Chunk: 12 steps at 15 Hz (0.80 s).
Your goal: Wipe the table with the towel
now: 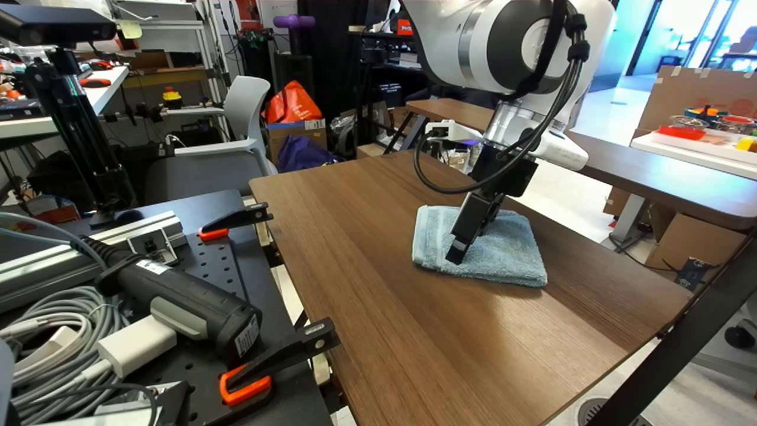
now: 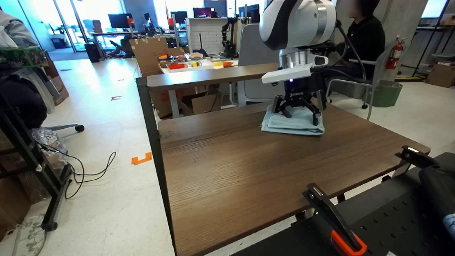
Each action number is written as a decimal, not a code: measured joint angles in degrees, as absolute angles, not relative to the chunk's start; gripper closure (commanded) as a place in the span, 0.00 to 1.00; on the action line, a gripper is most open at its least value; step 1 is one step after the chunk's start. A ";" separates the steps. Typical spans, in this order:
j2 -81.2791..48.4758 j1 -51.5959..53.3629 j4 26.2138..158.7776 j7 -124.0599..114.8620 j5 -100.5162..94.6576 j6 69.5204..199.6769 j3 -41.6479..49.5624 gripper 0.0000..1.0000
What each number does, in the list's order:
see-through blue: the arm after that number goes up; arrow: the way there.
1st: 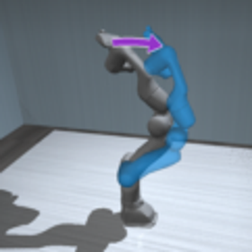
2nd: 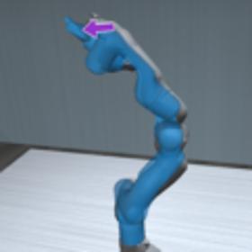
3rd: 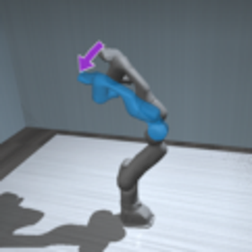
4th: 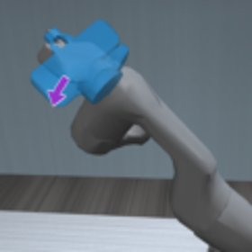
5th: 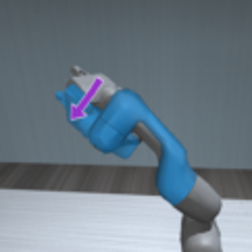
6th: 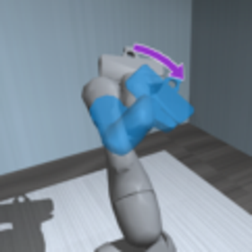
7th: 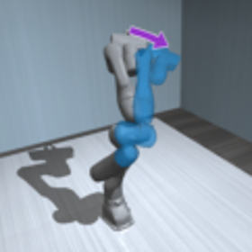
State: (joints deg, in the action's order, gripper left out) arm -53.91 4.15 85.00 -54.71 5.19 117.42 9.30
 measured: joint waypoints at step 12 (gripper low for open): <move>-53.71 2.64 86.47 -56.64 8.21 130.38 9.57 0.00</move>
